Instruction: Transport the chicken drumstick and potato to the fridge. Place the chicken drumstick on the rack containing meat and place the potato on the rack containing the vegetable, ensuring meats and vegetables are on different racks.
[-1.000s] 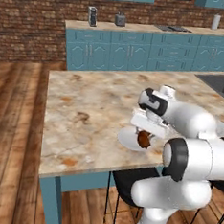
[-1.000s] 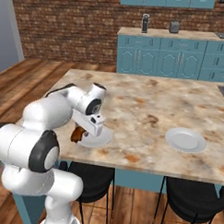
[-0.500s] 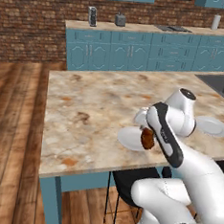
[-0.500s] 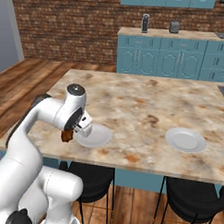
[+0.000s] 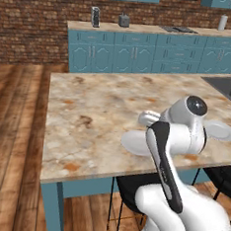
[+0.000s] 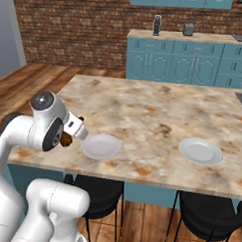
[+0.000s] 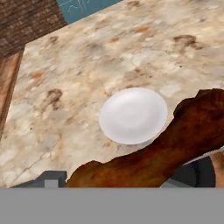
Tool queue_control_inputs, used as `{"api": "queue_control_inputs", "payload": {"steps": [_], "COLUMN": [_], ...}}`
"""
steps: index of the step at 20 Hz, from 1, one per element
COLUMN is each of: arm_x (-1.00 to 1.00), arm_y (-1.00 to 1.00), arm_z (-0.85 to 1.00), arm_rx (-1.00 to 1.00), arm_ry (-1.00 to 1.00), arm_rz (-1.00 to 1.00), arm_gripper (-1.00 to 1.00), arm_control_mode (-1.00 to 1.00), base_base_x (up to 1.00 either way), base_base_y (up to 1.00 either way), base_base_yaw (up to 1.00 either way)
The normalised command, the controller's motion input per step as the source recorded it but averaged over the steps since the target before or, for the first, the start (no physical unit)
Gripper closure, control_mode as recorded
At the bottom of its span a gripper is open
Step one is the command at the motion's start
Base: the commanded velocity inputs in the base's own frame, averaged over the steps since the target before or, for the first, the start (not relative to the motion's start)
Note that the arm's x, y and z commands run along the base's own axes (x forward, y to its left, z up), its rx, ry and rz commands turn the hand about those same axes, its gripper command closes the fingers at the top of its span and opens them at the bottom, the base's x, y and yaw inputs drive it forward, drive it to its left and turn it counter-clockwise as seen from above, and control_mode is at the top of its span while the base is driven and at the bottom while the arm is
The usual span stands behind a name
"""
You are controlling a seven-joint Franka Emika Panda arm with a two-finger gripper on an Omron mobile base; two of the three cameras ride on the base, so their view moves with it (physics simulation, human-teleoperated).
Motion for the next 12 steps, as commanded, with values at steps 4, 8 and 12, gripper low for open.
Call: {"api": "queue_control_inputs", "payload": {"steps": [4, 8, 12], "arm_x": [-0.51, -0.73, -0.75], "arm_y": [-0.03, -0.04, 0.0], "arm_z": [0.71, 0.67, 0.8], "arm_rx": [0.0, 0.0, 0.0], "arm_ry": [-0.04, -0.14, -0.1], "arm_rz": [0.0, 0.0, 0.0], "arm_gripper": [1.0, 1.0, 1.0], "arm_control_mode": [-1.0, -1.0, -1.0], "base_base_x": [0.0, 0.0, 0.0], "base_base_y": [0.0, 0.0, 0.0], "base_base_yaw": [0.0, 0.0, 0.0]}}
